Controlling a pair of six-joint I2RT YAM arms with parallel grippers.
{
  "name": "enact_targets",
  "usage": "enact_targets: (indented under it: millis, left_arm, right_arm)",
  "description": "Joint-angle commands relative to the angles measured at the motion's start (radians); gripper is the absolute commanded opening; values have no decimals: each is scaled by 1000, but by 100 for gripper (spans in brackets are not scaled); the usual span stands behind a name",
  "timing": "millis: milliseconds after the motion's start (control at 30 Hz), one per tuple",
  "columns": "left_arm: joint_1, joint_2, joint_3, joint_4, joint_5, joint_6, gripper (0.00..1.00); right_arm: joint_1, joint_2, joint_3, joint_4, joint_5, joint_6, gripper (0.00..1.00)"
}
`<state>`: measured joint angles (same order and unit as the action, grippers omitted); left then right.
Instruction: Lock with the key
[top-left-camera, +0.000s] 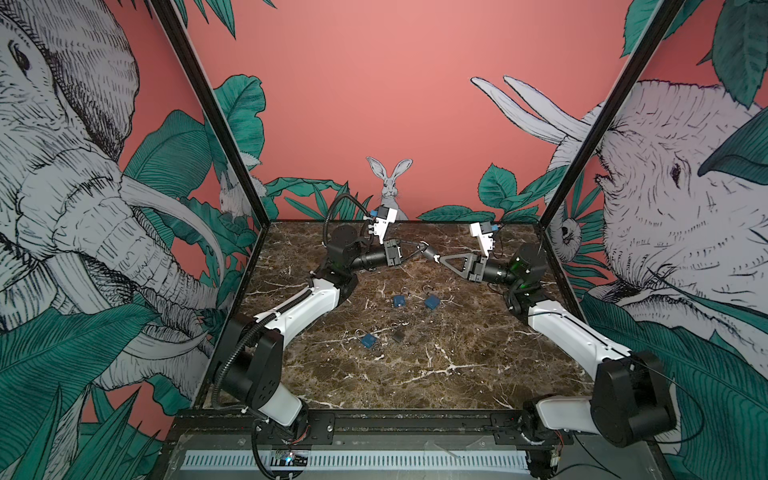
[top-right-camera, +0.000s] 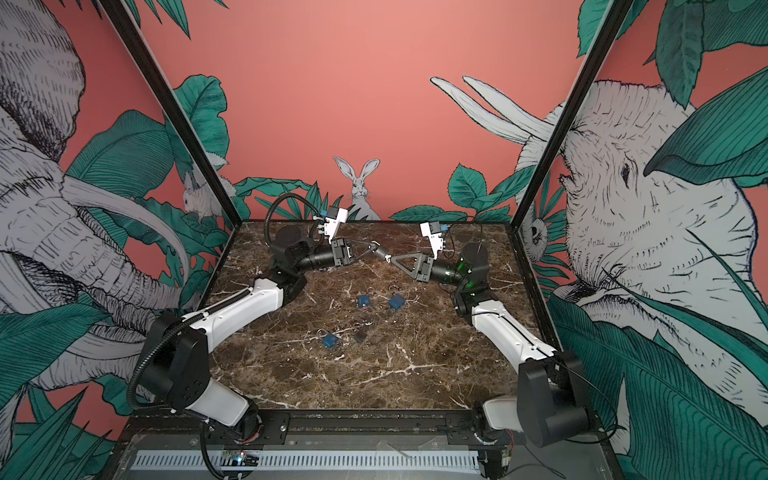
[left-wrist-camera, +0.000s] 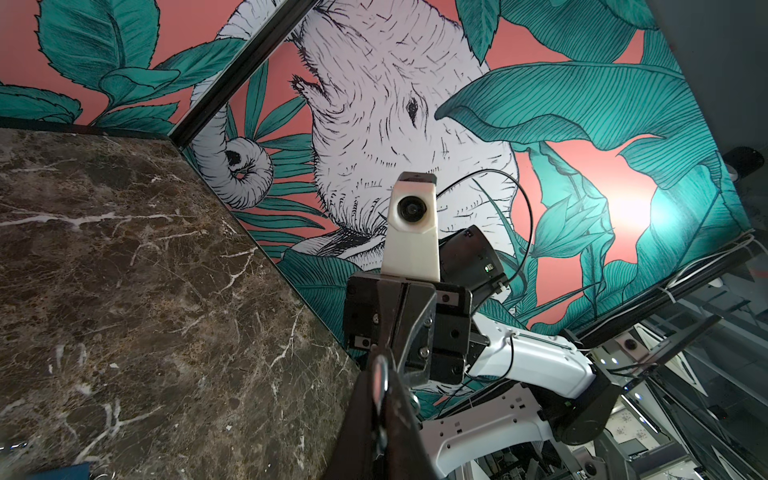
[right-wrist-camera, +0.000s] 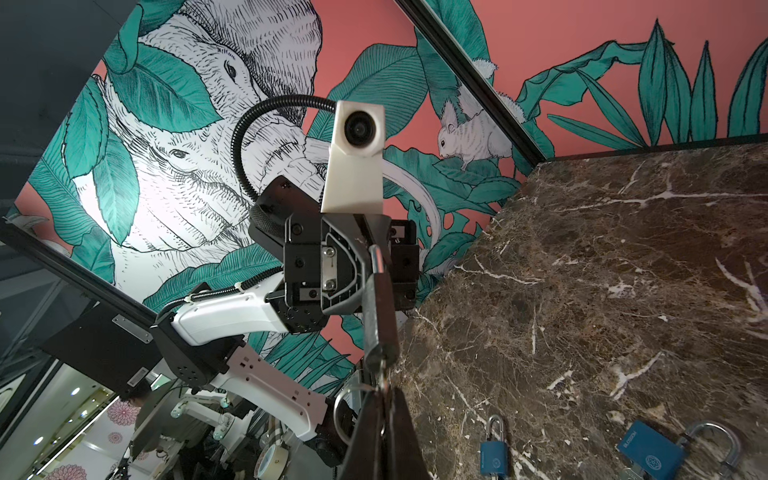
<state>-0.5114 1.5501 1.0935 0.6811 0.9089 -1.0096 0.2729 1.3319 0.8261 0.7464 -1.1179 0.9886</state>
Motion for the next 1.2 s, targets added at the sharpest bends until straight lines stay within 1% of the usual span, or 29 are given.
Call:
enact_targets:
  millis: [0, 233, 433, 500, 567, 667, 767, 833, 900, 967, 1033, 1167]
  left_arm:
    - [23, -21, 23, 85, -13, -19, 0]
    - [39, -33, 13, 89, -12, -27, 0]
    - [56, -41, 15, 83, -9, -26, 0]
    - [62, -45, 16, 55, -7, -5, 0]
    - [62, -51, 23, -22, -3, 46, 0]
    - [60, -58, 34, -185, 17, 148, 0]
    - [43, -66, 52, -408, 10, 304, 0]
    - [14, -62, 71, -558, -4, 414, 0]
    - [-22, -41, 97, -674, -19, 500, 0]
    - [-59, -4, 121, -740, -26, 549, 0]
    - [-96, 49, 145, -769, -29, 577, 0]
    - [-134, 169, 195, -742, -26, 565, 0]
  right_arm:
    - [-15, -28, -24, 93, -25, 47, 0]
    - [-32, -27, -42, 158, -34, 95, 0]
    - [-47, -38, -68, 166, -26, 108, 0]
    - [-60, -47, -86, 161, -12, 106, 0]
    - [-78, -61, -109, 139, 10, 95, 0]
    - [-109, -95, -135, 23, 53, 24, 0]
    - [-131, -144, -142, -192, 120, -117, 0]
    - [-144, -173, -138, -342, 168, -212, 0]
    - [-163, -190, -140, -429, 200, -269, 0]
    - [-192, -205, -152, -464, 226, -273, 0]
    - [-228, -233, -176, -477, 250, -268, 0]
    - [-294, -278, -186, -591, 296, -317, 0]
